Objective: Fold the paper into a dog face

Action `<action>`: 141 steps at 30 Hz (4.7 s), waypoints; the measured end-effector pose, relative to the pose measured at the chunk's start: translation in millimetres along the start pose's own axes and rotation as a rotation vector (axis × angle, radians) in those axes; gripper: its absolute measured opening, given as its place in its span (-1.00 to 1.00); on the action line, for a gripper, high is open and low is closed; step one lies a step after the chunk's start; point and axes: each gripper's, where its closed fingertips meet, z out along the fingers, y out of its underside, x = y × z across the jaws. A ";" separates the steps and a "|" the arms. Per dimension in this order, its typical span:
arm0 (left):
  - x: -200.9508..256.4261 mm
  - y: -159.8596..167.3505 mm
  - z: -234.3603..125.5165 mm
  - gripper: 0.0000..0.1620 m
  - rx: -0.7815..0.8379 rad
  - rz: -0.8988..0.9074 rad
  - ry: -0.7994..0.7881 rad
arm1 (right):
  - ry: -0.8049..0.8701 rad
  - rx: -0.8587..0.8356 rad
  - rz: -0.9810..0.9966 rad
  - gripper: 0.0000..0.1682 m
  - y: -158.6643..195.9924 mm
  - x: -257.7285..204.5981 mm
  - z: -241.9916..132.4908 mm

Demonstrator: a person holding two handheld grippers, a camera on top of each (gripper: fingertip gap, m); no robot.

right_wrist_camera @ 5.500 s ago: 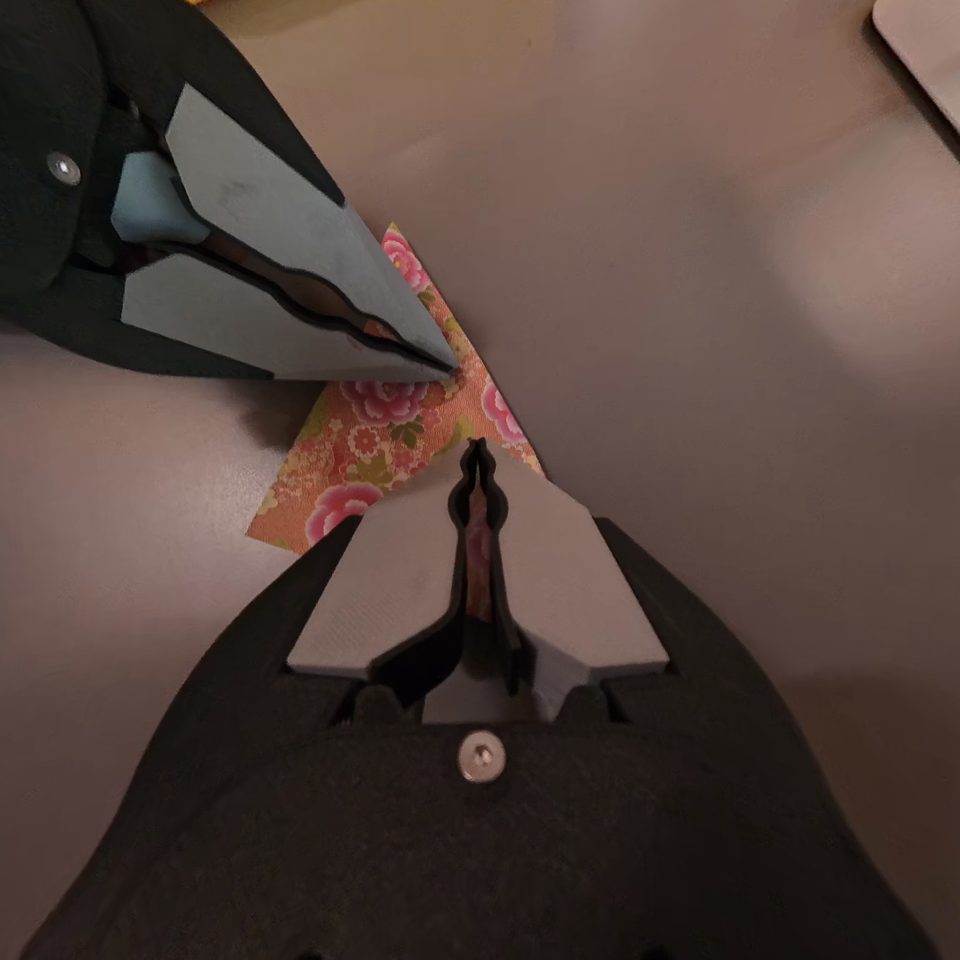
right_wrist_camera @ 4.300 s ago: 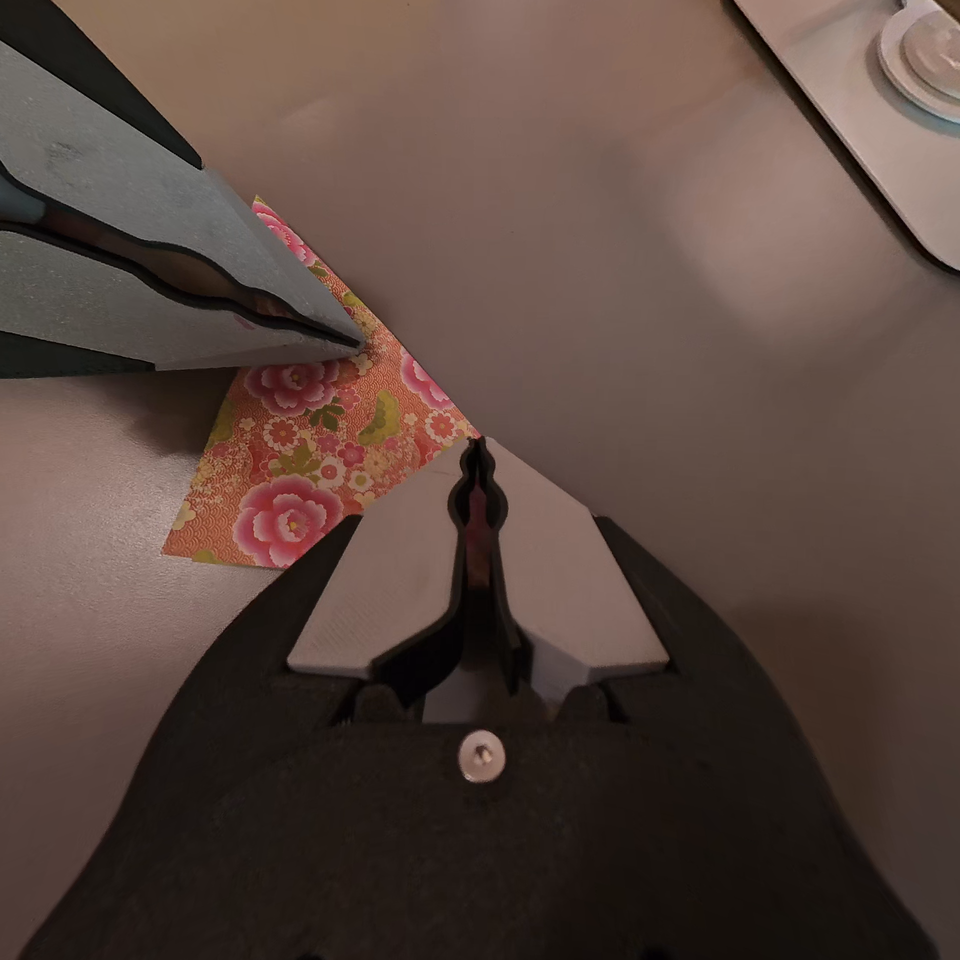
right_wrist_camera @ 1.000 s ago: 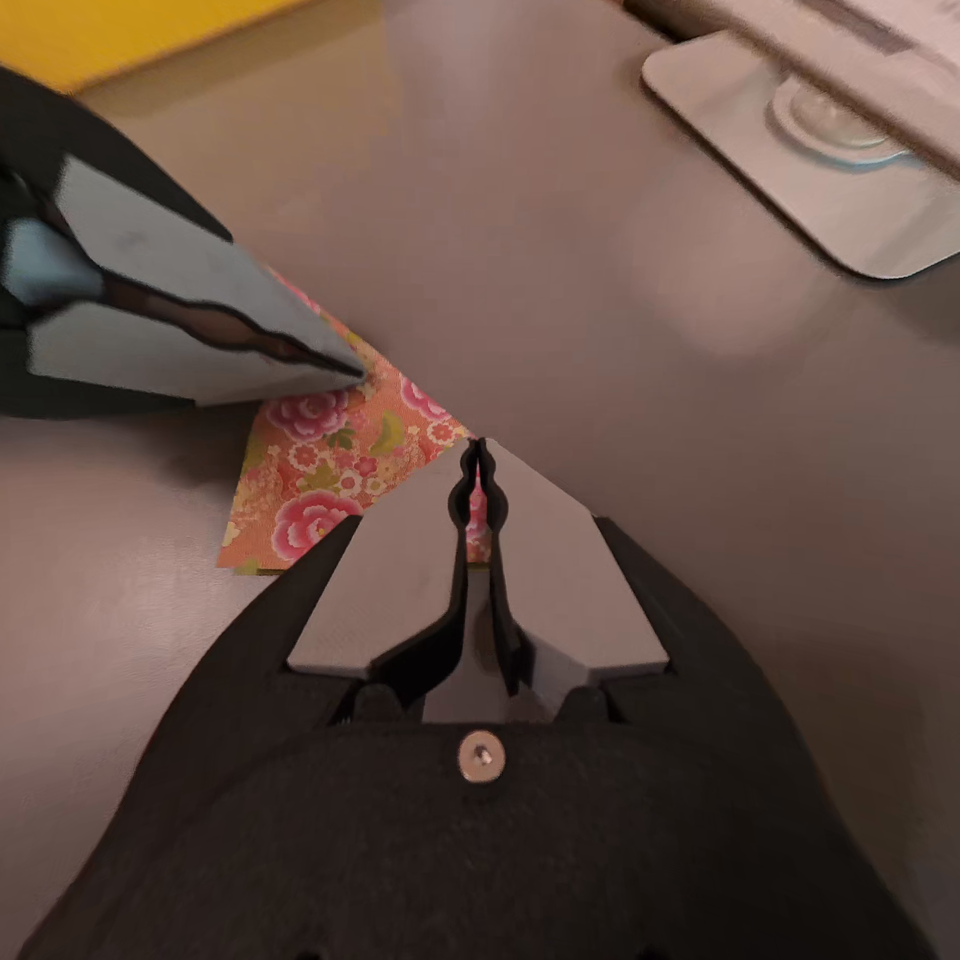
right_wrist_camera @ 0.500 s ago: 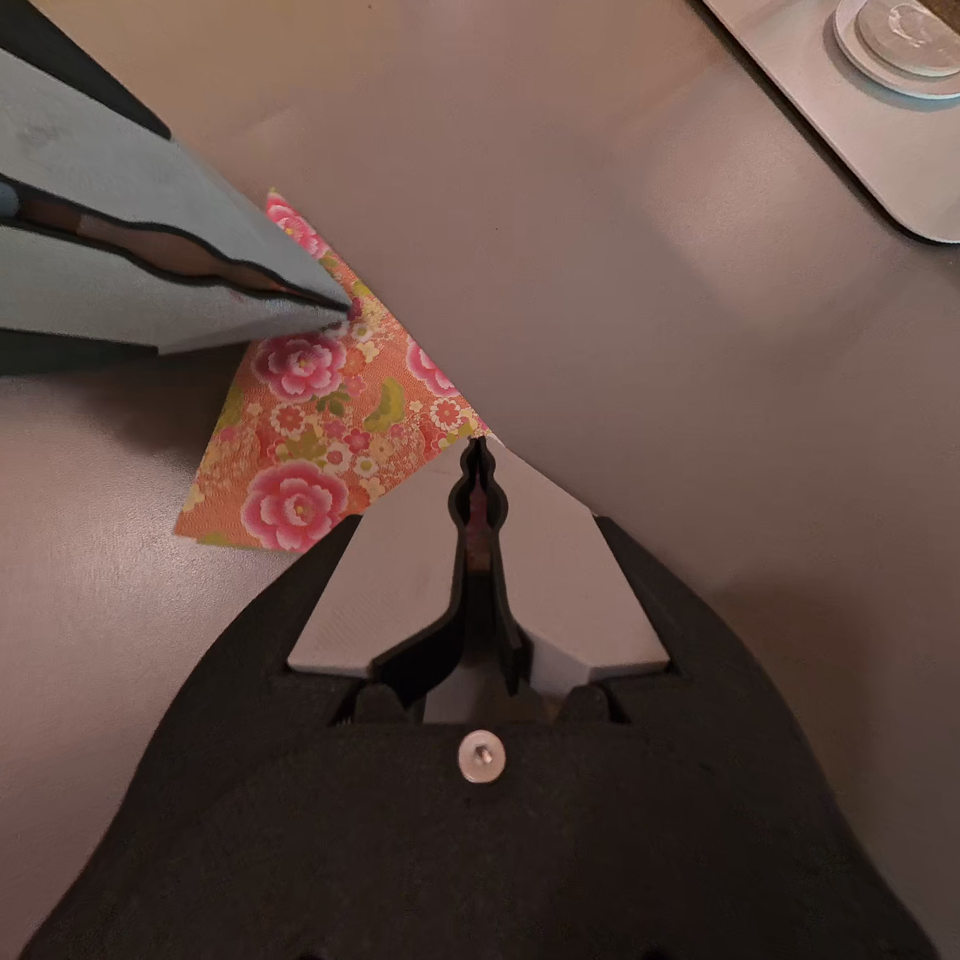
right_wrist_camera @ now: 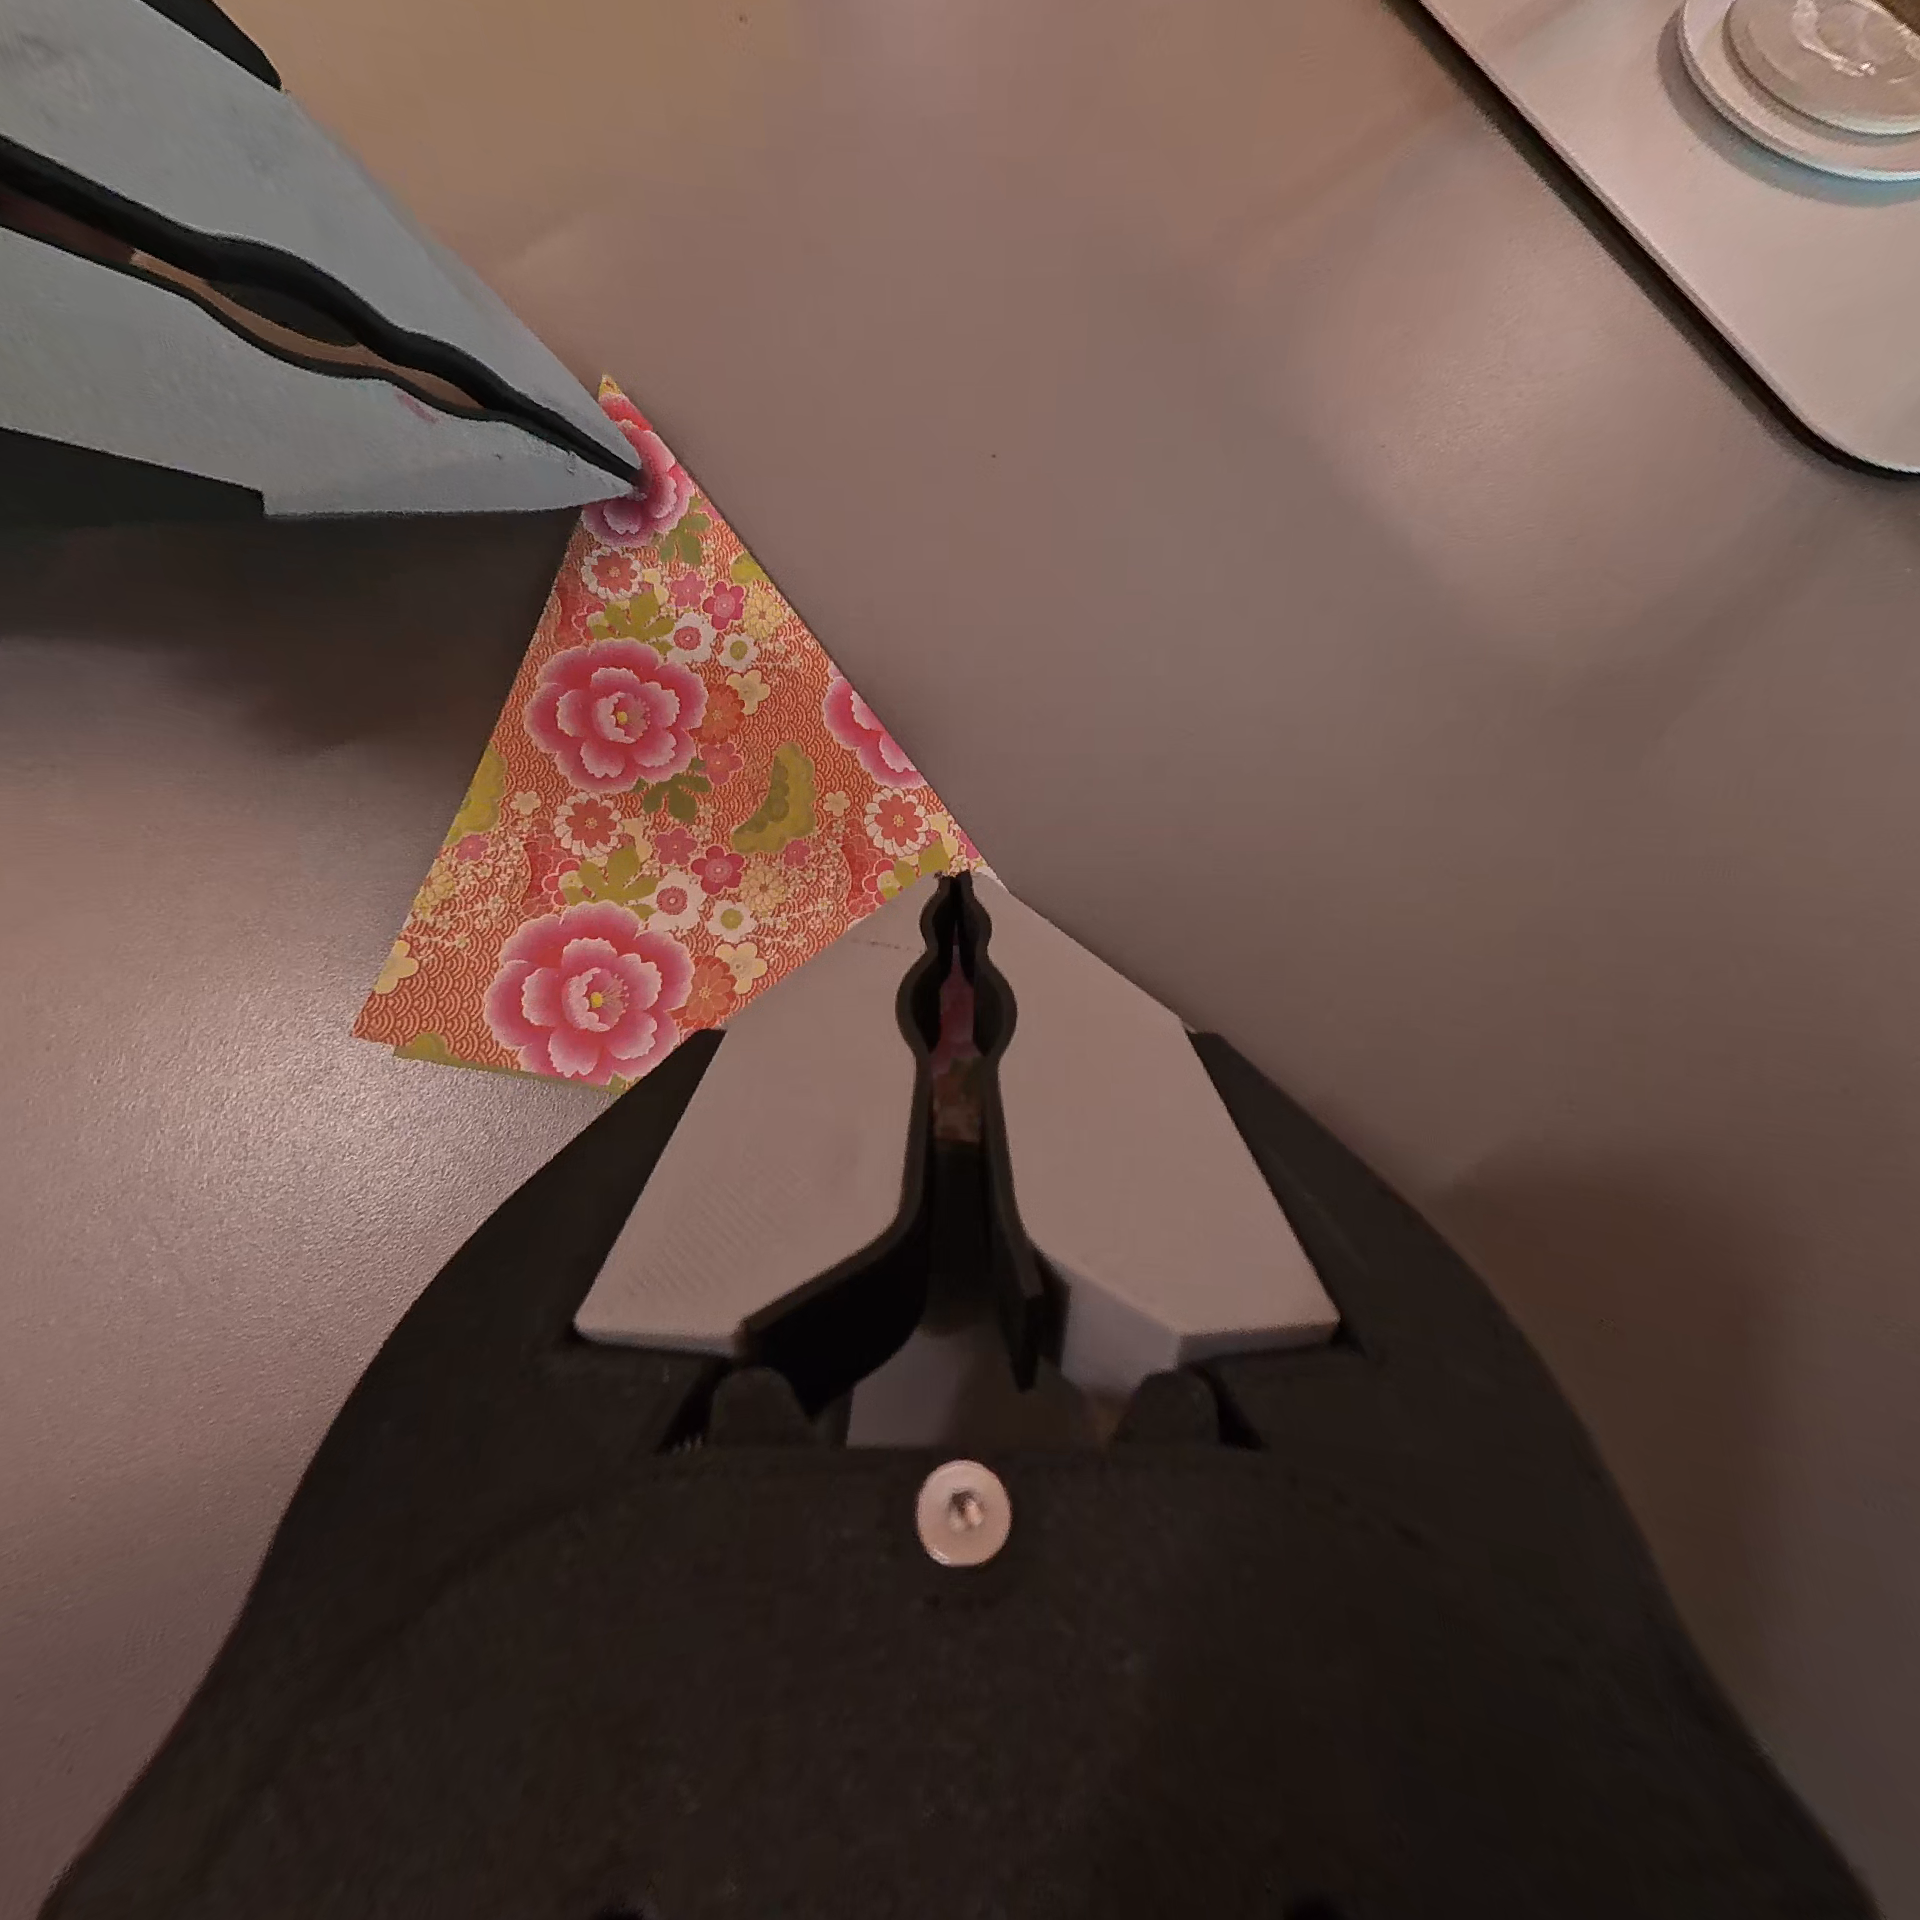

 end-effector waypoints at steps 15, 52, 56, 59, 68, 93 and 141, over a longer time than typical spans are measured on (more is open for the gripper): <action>-68.1 12.4 -16.1 -1.00 0.012 -0.216 -0.254 | -0.004 0.000 0.004 -1.00 -0.4 -0.1 0.2; -20.8 -21.8 10.3 -1.00 -0.045 0.217 -0.441 | 0.074 -0.004 -0.081 -1.00 0.2 -0.1 -0.2; -24.9 -53.7 -9.4 -1.00 0.194 0.040 -0.398 | 0.083 -0.005 -0.091 -1.00 0.3 0.0 -0.4; -16.3 -63.2 -10.3 -1.00 0.235 -0.034 -0.327 | 0.085 -0.005 -0.093 -1.00 0.3 0.0 -0.5; 23.4 -40.9 20.6 -1.00 0.015 0.296 -0.244 | 0.086 -0.005 -0.094 -1.00 0.4 0.0 -0.6; -26.8 -58.0 -31.1 -1.00 0.291 -0.027 -0.269 | 0.088 -0.005 -0.095 -1.00 0.6 0.1 -1.0; 23.6 -19.8 5.3 -1.00 0.024 0.003 0.052 | -0.899 -0.305 0.301 -1.00 -44.1 -59.8 42.1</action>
